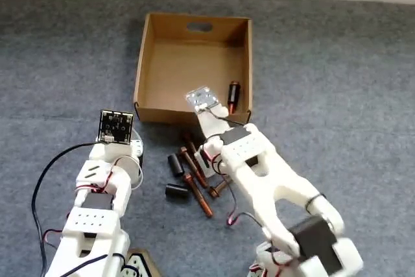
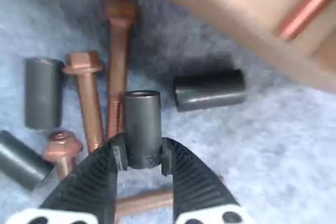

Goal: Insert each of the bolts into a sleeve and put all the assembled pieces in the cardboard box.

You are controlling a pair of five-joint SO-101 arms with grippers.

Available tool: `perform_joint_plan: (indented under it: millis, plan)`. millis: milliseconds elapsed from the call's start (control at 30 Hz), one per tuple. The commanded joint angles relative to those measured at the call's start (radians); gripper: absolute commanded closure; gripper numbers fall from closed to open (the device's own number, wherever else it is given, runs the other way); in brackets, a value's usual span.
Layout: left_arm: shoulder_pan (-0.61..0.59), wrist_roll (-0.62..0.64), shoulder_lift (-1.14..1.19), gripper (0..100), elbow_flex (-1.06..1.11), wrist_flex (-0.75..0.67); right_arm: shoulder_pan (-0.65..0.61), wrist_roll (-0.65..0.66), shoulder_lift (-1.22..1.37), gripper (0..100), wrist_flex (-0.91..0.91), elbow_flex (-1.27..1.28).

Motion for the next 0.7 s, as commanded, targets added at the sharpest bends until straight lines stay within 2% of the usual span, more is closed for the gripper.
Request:
perform_joint_plan:
  millis: [0,100,200,300,400,533,667]
  plan:
    - [0.018,-0.009,-0.019,98,-0.004,-0.017,0.053,0.011,-0.165,99.3,0.079,-0.041]
    - [0.018,-0.009,-0.019,98,-0.004,-0.017,0.124,0.008,-0.262,99.3,0.177,-0.041]
    - [0.018,-0.009,-0.019,98,-0.004,-0.017,0.245,0.005,-0.325,99.3,0.252,-0.038]
    - [0.018,-0.009,-0.019,98,-0.004,-0.017,0.398,0.008,-0.367,99.3,0.265,0.016]
    - [0.019,-0.009,-0.019,98,-0.004,-0.017,0.498,0.011,-0.374,99.3,0.263,0.099]
    - [0.021,-0.009,-0.019,98,-0.004,-0.017,0.535,0.014,-0.384,99.3,0.26,0.205]
    - [0.021,-0.009,-0.019,98,-0.004,-0.017,0.533,0.077,-0.383,98.6,0.197,0.282]
